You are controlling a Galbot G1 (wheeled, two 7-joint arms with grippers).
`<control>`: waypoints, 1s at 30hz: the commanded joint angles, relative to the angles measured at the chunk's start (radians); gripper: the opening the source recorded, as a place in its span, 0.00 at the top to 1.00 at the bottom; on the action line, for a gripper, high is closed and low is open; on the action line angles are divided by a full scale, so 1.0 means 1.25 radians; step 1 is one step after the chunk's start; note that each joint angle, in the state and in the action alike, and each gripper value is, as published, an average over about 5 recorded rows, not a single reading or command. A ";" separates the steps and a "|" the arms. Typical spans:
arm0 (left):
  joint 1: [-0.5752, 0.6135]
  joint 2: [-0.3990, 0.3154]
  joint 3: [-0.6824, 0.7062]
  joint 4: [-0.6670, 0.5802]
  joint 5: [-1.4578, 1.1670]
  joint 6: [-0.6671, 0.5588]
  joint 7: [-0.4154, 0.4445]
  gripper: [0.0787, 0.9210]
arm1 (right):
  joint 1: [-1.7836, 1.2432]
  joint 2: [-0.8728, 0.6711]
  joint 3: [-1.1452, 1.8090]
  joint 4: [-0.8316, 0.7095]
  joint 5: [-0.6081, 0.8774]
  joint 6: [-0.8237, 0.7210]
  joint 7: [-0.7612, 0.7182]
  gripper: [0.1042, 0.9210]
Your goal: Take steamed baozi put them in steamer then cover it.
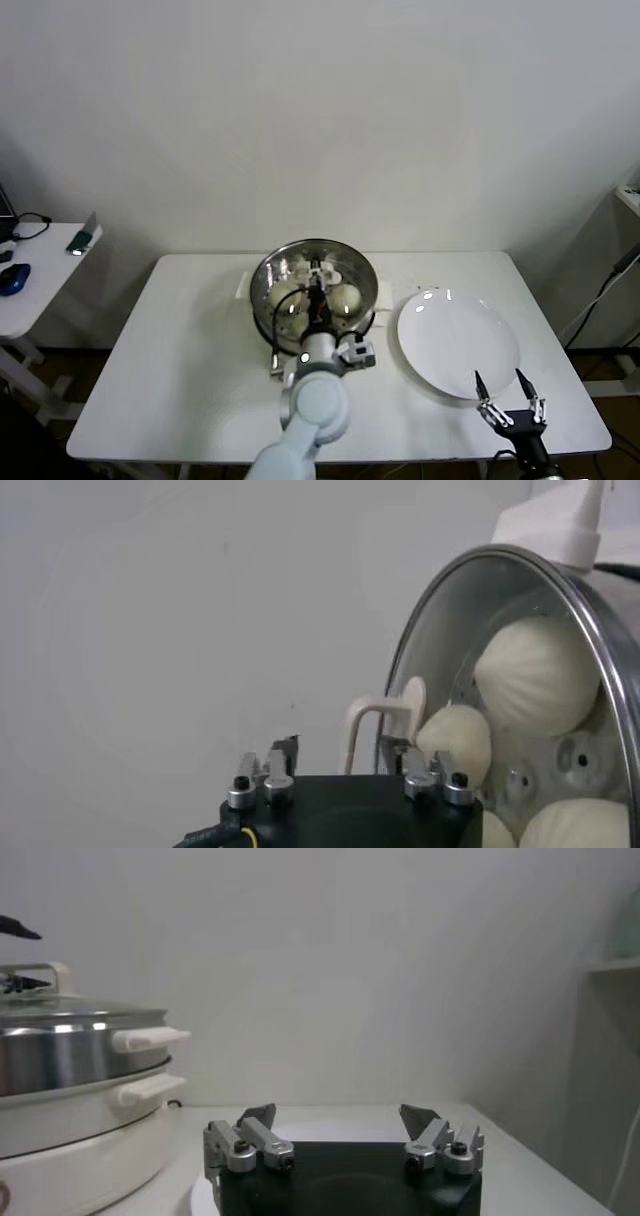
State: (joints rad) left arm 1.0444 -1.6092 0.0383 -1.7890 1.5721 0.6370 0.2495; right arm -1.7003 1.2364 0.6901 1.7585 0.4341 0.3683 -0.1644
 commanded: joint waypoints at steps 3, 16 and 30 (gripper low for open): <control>0.071 0.101 -0.014 -0.183 -0.132 0.008 0.008 0.31 | 0.000 -0.003 -0.003 0.002 0.001 -0.012 -0.006 0.12; 0.236 0.272 -0.351 -0.324 -0.916 -0.166 -0.290 0.12 | 0.025 -0.007 -0.007 0.045 0.012 -0.007 0.078 0.12; 0.500 0.280 -0.592 -0.194 -1.468 -0.584 -0.242 0.12 | 0.055 0.004 -0.030 0.027 -0.020 -0.002 0.099 0.12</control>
State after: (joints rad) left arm 1.4187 -1.3106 -0.4701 -2.1124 0.3600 0.2704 -0.0216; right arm -1.6499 1.2392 0.6634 1.8000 0.4290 0.3601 -0.0670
